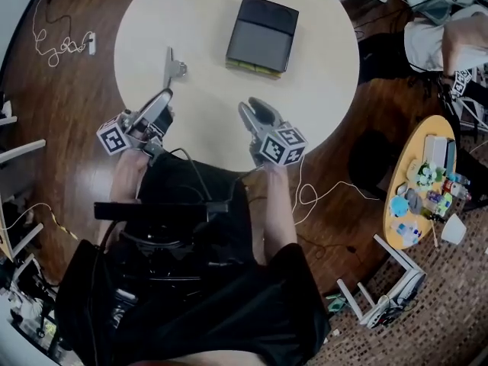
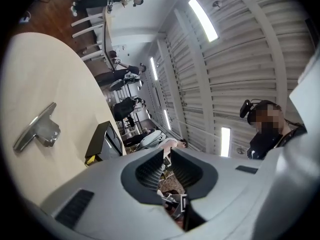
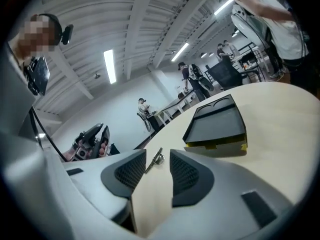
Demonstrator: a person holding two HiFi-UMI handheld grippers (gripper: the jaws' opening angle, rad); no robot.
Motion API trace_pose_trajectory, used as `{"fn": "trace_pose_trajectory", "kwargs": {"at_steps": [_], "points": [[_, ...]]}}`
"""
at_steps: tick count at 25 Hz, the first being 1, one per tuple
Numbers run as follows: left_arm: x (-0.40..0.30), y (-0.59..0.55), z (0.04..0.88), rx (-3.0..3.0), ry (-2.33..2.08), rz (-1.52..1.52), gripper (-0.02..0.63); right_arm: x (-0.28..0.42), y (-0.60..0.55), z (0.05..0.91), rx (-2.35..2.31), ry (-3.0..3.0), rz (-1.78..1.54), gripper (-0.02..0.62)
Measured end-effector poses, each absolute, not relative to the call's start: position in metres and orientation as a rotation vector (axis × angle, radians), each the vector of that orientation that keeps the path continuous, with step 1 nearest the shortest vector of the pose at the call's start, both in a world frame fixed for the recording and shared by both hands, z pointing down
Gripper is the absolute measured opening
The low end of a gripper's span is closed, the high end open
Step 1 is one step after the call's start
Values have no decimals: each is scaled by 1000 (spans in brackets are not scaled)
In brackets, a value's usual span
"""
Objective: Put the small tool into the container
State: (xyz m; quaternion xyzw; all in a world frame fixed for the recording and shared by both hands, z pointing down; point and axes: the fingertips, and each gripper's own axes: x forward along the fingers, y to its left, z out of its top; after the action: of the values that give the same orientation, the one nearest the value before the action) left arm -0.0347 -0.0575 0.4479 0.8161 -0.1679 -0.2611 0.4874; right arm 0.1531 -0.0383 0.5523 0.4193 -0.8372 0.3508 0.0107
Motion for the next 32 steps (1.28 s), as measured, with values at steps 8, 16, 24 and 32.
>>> {"fn": "trace_pose_trajectory", "kwargs": {"at_steps": [8, 16, 24, 32], "points": [[-38, -73, 457, 1951, -402, -642, 41, 159, -49, 582, 1207, -2418, 784, 193], [-43, -78, 465, 1938, -453, -654, 43, 200, -84, 624, 979, -2117, 337, 196], [-47, -69, 460, 1940, -504, -668, 41, 207, -117, 661, 644, -1889, 23, 198], [-52, -66, 462, 1945, -525, -665, 43, 206, -122, 696, 515, -1810, 4, 198]]}}
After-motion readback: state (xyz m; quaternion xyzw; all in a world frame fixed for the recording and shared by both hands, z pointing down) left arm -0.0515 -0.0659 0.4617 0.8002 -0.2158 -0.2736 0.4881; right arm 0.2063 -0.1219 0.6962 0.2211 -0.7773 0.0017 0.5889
